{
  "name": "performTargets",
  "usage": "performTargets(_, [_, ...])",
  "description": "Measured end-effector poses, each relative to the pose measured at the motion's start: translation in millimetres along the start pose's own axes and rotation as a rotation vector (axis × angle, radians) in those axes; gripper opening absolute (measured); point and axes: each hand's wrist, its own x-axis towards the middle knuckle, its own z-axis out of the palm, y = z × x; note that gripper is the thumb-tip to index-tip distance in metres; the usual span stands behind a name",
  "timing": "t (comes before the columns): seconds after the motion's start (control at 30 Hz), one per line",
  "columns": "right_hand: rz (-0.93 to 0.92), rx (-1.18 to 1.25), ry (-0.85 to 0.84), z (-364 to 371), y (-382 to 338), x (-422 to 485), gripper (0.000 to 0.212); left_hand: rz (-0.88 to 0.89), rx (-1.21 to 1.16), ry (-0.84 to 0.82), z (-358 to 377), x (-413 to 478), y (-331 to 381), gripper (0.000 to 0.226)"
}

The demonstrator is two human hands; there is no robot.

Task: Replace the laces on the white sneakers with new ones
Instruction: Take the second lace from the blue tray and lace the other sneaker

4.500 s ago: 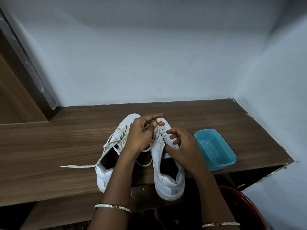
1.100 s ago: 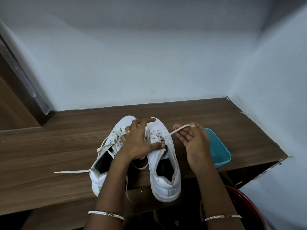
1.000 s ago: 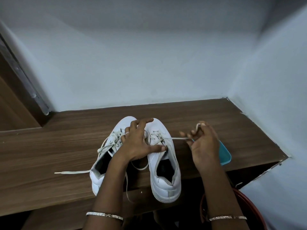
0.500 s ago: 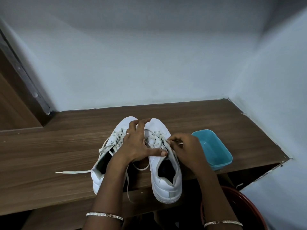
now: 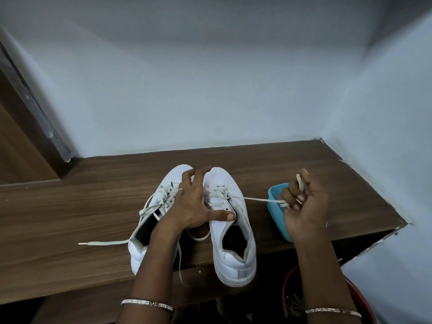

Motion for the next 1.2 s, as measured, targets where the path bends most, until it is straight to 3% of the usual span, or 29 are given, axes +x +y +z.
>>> performTargets(0.07, [-0.086, -0.253, 0.014, 1, 1, -1, 0.021, -0.004, -0.008, -0.005, 0, 0, 0, 0.132])
performTargets(0.17, [-0.212, -0.829, -0.074, 11, 11, -5, 0.003, 0.000, -0.024, -0.012, 0, 0, 1, 0.133])
performTargets(0.23, [-0.224, -1.153, -0.207, 14, 25, -6, 0.013, 0.010, -0.030, -0.012, 1, -1, 2, 0.132])
performTargets(0.37, [-0.244, -1.428, -0.374, 17, 43, -7, 0.013, 0.029, -0.041, -0.009, 1, -1, 4, 0.129])
performTargets(0.53, [-0.204, -1.344, -0.280, 16, 43, -6, 0.012, 0.019, -0.073, -0.008, 0, -2, 4, 0.127])
performTargets(0.73, [0.112, -0.390, 0.012, 29, 25, -11, 0.012, -0.006, -0.080, 0.001, -3, -3, 8, 0.126])
performTargets(0.87, [0.123, -0.227, 0.125, 17, 11, -5, 0.014, 0.005, -0.061, 0.002, -3, -2, 6, 0.123])
performTargets(0.97, [0.093, -0.207, 0.110, 15, 6, -7, 0.017, 0.000, -0.099, -0.013, -3, -1, 7, 0.115])
performTargets(1.03, [0.054, -0.285, 0.124, 16, 7, -8, 0.017, -0.058, -0.112, -0.050, -5, -2, 9, 0.094])
performTargets(1.13, [-0.071, -0.626, 0.093, 16, 11, -9, 0.016, -0.095, -0.042, -0.080, -8, -4, 10, 0.052])
performTargets(1.2, [-0.163, -0.877, -0.028, 14, 16, -7, 0.013, -0.091, 0.016, -0.067, -10, -4, 11, 0.032])
